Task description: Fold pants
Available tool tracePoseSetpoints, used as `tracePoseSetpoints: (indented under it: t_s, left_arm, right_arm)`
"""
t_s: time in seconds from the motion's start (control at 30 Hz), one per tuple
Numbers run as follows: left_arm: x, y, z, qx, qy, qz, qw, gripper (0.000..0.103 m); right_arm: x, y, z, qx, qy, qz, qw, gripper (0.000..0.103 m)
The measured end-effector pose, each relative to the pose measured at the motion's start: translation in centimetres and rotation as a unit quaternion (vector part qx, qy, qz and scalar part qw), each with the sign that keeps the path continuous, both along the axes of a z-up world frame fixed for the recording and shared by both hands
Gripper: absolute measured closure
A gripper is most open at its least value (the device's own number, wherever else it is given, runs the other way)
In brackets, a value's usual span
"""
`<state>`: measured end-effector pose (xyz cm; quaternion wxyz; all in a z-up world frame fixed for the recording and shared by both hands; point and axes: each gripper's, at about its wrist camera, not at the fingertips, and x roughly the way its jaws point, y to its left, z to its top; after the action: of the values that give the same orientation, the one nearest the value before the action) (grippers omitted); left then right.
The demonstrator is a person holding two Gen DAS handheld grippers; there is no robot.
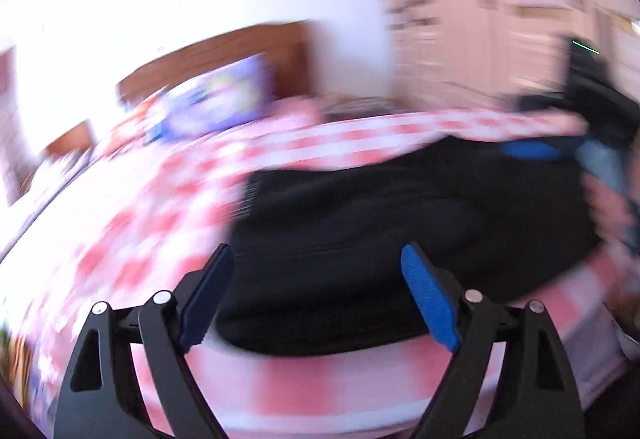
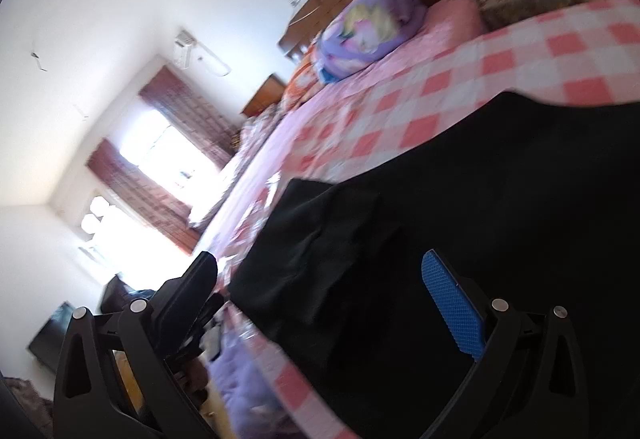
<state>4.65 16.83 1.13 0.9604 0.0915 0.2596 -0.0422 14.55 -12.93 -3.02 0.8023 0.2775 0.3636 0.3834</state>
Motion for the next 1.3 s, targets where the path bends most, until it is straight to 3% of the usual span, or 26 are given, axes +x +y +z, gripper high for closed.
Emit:
tracePoseSetpoints:
  t_s: [0.07, 0.23, 0.37, 0.43, 0.5, 0.6, 0.8, 0.83, 0.87, 0.9, 0.93, 0.97, 1.3]
  left_arm:
    - [0.6, 2.1, -0.3, 0.006, 0.011, 0.017, 0.9998, 0.026]
    - [1.9, 3.4, -2.4, -0.004, 0.036, 0.017, 0.9992, 0.026]
    - [1.1, 2.5, -3.3, 0.008, 0.033, 0.012, 0.9993, 0.028]
    - [0.4, 2.8, -3.4, 0.011, 0.032, 0.008, 0.9994, 0.028]
    - [-0.3, 2.6, -3.2, 0.026, 0.030, 0.005, 0.9992, 0.028]
    - [-0.8, 2.5, -3.1, 0.044, 0.028, -0.001, 0.9986, 0.027]
    - [-0.9, 2.2, -3.6, 0.072, 0.037, -0.006, 0.9967, 0.028]
    - [-1.1, 2.0, -3.5, 0.077, 0.036, -0.011, 0.9964, 0.028]
    - [-1.2, 1.8, -3.5, 0.079, 0.034, -0.014, 0.9962, 0.028]
    - [-1.2, 1.7, -3.4, 0.079, 0.033, -0.016, 0.9962, 0.028]
    - [-1.2, 1.6, -3.3, 0.078, 0.033, -0.019, 0.9962, 0.028]
    - [-1.0, 1.4, -3.3, 0.080, 0.033, -0.022, 0.9960, 0.028]
    - [0.9, 0.5, -3.4, 0.110, 0.033, -0.030, 0.9930, 0.030]
  right_arm:
    - [-0.8, 1.5, -0.9, 0.009, 0.025, 0.029, 0.999, 0.004]
    - [-0.5, 3.0, -2.8, -0.024, 0.081, 0.023, 0.996, 0.004]
    - [-1.9, 5.3, -1.2, 0.002, 0.043, 0.071, 0.997, 0.004]
    - [-2.8, 7.0, -1.1, -0.026, 0.030, 0.089, 0.995, 0.008]
    - [-2.9, 8.5, -2.2, -0.054, 0.045, 0.091, 0.993, 0.013]
    - [-1.9, 8.6, -3.6, -0.056, 0.064, 0.078, 0.993, 0.026]
    - [0.0, 8.9, -3.0, -0.043, 0.046, 0.058, 0.996, 0.029]
    - [0.6, 8.7, -3.0, -0.042, 0.050, 0.054, 0.996, 0.032]
    - [1.3, 8.6, -3.3, -0.038, 0.058, 0.048, 0.996, 0.043]
    - [1.8, 8.7, -3.7, -0.034, 0.064, 0.044, 0.996, 0.060]
    - [2.1, 8.9, -3.8, -0.032, 0.068, 0.042, 0.996, 0.069]
    - [2.3, 9.0, -3.9, -0.027, 0.071, 0.043, 0.996, 0.089]
    - [-0.2, 9.3, 3.2, 0.016, -0.008, 0.054, 0.998, 0.093]
